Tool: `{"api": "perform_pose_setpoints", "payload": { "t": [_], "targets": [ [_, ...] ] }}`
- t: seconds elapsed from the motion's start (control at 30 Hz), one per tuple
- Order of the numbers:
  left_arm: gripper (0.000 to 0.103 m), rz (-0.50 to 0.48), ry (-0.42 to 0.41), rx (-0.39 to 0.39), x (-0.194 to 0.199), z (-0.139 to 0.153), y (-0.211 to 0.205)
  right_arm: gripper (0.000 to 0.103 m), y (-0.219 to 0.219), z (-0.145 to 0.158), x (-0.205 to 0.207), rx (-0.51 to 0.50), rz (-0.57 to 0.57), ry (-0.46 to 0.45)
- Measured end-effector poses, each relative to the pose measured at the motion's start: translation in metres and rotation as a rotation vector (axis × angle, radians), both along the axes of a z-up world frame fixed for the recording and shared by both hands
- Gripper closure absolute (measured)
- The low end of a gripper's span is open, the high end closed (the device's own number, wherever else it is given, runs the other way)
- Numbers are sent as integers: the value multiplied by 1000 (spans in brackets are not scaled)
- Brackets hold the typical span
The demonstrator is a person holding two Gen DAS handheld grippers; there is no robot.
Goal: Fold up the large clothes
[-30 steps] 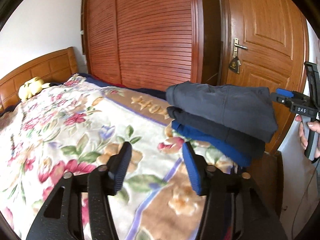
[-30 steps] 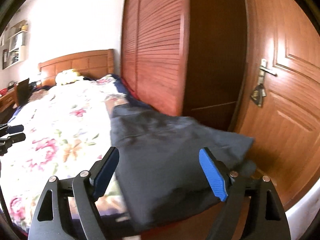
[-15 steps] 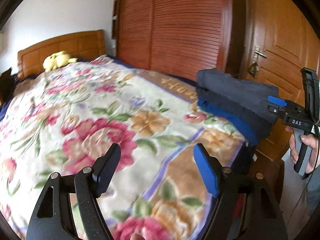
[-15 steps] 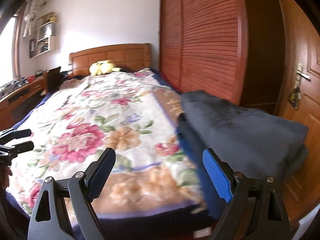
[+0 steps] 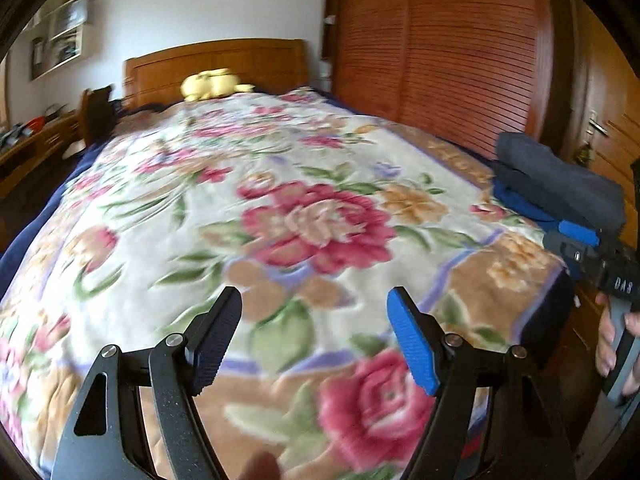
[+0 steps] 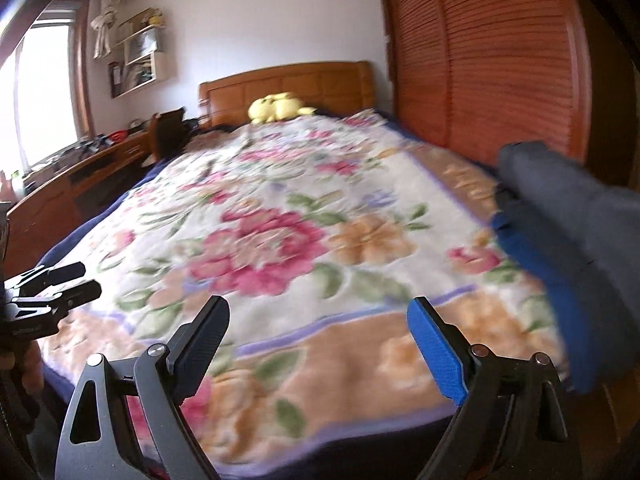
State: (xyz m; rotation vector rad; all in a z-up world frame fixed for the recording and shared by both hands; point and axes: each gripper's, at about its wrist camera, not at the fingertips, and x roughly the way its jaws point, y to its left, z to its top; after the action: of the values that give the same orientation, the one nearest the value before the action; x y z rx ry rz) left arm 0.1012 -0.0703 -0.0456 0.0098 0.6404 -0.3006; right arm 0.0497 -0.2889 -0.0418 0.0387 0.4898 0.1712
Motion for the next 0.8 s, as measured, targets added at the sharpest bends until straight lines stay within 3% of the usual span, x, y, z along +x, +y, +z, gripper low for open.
{"api": "perform_pose_setpoints", "payload": {
  "t": [0.4,0.8],
  "targets": [
    [27,155,-19,29,-41,9,59,12,51,-2,17,0,154,-6],
    [27,167,-150,-24,-79,69,74,12,45,40,-9,3,203,-130]
  ]
}}
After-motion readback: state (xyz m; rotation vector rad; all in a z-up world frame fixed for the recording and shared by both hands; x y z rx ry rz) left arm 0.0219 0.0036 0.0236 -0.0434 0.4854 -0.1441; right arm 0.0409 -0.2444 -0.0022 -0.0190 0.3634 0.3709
